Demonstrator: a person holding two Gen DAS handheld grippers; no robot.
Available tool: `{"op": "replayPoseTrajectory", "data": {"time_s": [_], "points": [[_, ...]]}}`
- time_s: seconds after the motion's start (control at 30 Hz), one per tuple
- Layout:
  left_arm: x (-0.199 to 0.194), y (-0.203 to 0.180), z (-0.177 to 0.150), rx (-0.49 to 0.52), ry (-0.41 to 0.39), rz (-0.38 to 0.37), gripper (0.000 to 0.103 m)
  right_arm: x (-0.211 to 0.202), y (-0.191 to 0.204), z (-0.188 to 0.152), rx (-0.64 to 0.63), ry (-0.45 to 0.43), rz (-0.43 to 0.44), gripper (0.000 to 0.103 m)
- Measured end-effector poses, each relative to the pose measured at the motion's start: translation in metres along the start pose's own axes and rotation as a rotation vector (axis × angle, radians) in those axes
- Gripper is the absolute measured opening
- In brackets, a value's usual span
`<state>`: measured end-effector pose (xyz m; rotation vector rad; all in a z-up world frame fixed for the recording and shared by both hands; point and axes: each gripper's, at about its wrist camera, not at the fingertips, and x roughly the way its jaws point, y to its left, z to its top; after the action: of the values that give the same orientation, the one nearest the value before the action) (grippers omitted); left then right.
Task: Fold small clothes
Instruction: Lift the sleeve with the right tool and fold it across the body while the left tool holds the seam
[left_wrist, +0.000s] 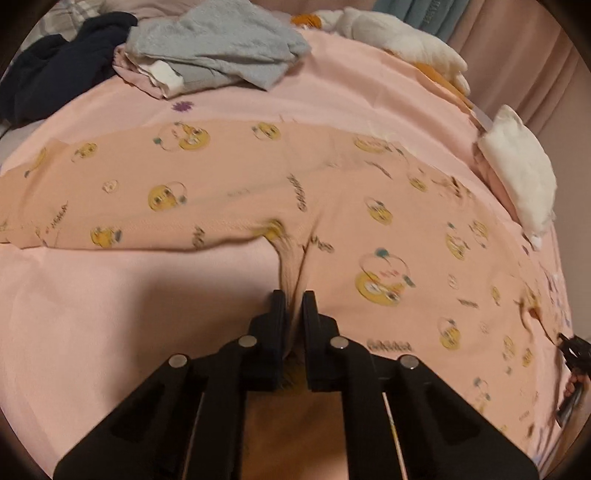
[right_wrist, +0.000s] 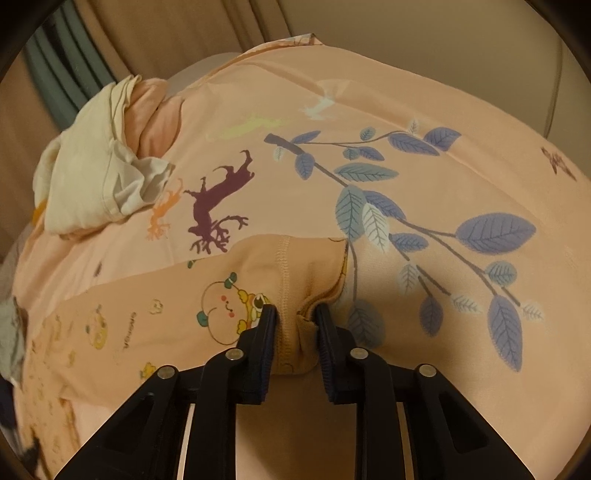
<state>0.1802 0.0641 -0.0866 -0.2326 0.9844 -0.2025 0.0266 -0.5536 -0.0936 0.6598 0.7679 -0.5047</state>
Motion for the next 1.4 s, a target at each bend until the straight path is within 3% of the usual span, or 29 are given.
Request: {"op": "replayPoseTrajectory", "data": {"time_s": [0.13, 0.37, 0.6, 0.7, 0.83, 1.1, 1.4], "points": [[-0.004, -0.005, -0.006, 0.023, 0.028, -0.022, 0.003, -0.004, 0.002, -0.001, 0.046, 0.021, 0.055, 0.018], [-0.006, 0.011, -0.008, -0.053, 0.025, -0.107, 0.003, -0.021, 0.03, 0.004, 0.058, 0.012, 0.133, 0.018], [-0.005, 0.012, -0.012, -0.062, 0.008, -0.119, 0.004, -0.051, 0.086, 0.016, -0.009, -0.03, 0.221, 0.017], [-0.004, 0.012, -0.012, -0.052, 0.002, -0.125, 0.004, -0.058, 0.116, 0.018, -0.066, -0.032, 0.213, 0.017], [-0.002, 0.02, -0.012, -0.11, 0.015, -0.166, 0.004, -0.06, 0.15, 0.014, -0.082, -0.011, 0.269, 0.017], [-0.003, 0.029, -0.014, -0.162, 0.02, -0.226, 0.006, -0.072, 0.263, -0.014, -0.256, 0.012, 0.372, 0.017], [0.001, 0.042, -0.015, -0.247, 0.031, -0.297, 0.006, -0.042, 0.392, -0.075, -0.43, 0.129, 0.441, 0.017]]}}
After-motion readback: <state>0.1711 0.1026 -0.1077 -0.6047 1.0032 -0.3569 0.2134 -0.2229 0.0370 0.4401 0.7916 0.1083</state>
